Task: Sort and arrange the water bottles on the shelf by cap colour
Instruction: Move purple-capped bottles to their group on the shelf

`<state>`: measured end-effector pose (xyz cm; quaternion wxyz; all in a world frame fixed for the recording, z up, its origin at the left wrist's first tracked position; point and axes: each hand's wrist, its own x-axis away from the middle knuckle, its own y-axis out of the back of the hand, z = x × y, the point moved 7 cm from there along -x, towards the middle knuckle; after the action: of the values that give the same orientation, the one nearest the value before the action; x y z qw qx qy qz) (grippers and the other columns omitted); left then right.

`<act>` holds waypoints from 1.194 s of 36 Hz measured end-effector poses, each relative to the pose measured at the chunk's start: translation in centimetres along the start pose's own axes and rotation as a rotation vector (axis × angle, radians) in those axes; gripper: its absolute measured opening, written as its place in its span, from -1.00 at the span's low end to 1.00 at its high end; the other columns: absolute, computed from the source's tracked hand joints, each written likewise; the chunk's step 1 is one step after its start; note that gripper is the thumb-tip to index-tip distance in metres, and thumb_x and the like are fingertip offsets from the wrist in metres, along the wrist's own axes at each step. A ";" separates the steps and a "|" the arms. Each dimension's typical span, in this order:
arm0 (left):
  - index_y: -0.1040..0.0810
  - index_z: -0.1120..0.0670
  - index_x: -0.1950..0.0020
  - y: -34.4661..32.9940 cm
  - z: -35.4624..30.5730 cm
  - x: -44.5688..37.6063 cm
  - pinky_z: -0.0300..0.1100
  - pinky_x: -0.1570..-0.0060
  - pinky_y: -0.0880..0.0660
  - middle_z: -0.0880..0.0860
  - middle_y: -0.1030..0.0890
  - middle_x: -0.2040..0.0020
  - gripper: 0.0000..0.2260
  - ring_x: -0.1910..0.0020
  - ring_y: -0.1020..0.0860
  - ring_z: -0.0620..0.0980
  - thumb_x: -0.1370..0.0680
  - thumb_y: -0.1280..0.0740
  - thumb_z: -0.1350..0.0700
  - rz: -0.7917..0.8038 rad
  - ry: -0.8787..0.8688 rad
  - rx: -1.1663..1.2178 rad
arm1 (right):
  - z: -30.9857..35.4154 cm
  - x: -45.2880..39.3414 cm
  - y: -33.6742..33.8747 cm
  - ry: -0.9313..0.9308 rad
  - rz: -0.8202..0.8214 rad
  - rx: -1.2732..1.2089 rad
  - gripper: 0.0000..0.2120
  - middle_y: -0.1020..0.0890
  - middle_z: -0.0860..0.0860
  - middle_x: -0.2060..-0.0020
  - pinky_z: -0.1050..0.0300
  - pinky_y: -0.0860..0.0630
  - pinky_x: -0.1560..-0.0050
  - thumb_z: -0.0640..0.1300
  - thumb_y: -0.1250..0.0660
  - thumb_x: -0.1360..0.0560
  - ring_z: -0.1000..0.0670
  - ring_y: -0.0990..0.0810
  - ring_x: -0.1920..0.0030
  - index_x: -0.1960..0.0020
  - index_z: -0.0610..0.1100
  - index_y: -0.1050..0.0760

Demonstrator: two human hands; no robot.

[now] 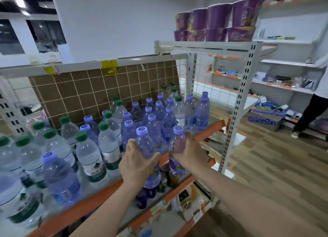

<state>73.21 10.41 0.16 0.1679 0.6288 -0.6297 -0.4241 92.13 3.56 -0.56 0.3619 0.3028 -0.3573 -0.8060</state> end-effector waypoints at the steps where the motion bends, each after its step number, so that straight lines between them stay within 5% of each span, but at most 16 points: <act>1: -0.20 0.04 -0.06 -0.6 -0.6 -0.5 -0.09 0.22 -0.32 0.00 -0.44 0.04 -0.42 0.07 -0.52 0.12 -0.32 -0.38 -0.28 0.006 -0.015 0.021 | -0.5 -0.7 0.2 -0.008 -0.012 0.002 -0.18 -0.49 0.03 -0.26 0.12 -0.50 0.12 0.26 -0.46 -0.33 -0.09 -0.57 -0.16 -0.44 0.01 -0.19; 5: -0.20 0.05 -0.02 -3.0 -2.7 -2.7 -0.10 0.22 -0.28 0.00 -0.43 0.05 -0.42 0.09 -0.50 0.10 -0.27 -0.32 -0.30 0.040 -0.058 0.073 | -2.5 -3.4 1.1 -0.050 -0.043 0.018 -0.18 -0.48 0.03 -0.30 0.01 -0.57 -0.01 0.24 -0.47 -0.32 -0.09 -0.56 -0.18 -0.43 0.00 -0.21; 14: -0.22 0.07 0.00 -7.9 -7.8 -5.6 -0.11 0.27 -0.26 0.02 -0.41 0.08 -0.46 0.12 -0.47 0.08 -0.27 -0.26 -0.29 0.117 -0.169 0.158 | -7.3 -9.1 3.1 -0.145 -0.083 0.048 -0.26 -0.54 0.03 -0.13 0.03 -0.59 0.15 0.21 -0.48 -0.32 -0.07 -0.61 0.05 -0.36 0.02 -0.23; 23: -0.26 0.08 -0.17 -13.5 -14.1 -8.3 -0.14 0.22 -0.27 -0.02 -0.44 -0.04 -0.46 -0.01 -0.51 0.07 -0.41 -0.34 -0.24 0.200 -0.171 0.097 | -12.6 -15.3 4.5 -0.181 -0.133 0.024 -0.32 -0.54 0.00 -0.14 0.07 -0.49 0.11 0.23 -0.45 -0.33 -0.12 -0.59 -0.07 -0.33 -0.02 -0.33; 31: -0.22 0.13 -0.26 -19.7 -18.2 -10.9 -0.09 0.21 -0.34 0.10 -0.50 -0.14 -0.42 -0.02 -0.53 0.17 -0.45 -0.35 -0.19 0.184 -0.083 0.051 | -17.9 -21.6 7.3 -0.134 -0.112 0.008 -0.23 -0.50 -0.07 -0.25 0.02 -0.45 -0.04 0.21 -0.49 -0.31 -0.17 -0.51 -0.23 -0.38 -0.08 -0.30; 43: -0.17 0.08 -0.41 -24.6 -21.0 -13.2 0.02 -0.06 -0.44 0.10 -0.45 -0.25 -0.39 -0.16 -0.51 0.15 -0.48 -0.38 -0.02 0.102 0.227 0.155 | -22.7 -29.8 7.2 -0.024 -0.003 -0.039 -0.30 -0.52 -0.06 -0.18 0.08 -0.47 0.05 0.20 -0.49 -0.34 -0.16 -0.58 -0.11 -0.32 -0.09 -0.30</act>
<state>106.86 19.65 -1.67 0.2103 0.6510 -0.6687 -0.2912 128.25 15.77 -0.73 0.3623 0.2863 -0.3453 -0.8170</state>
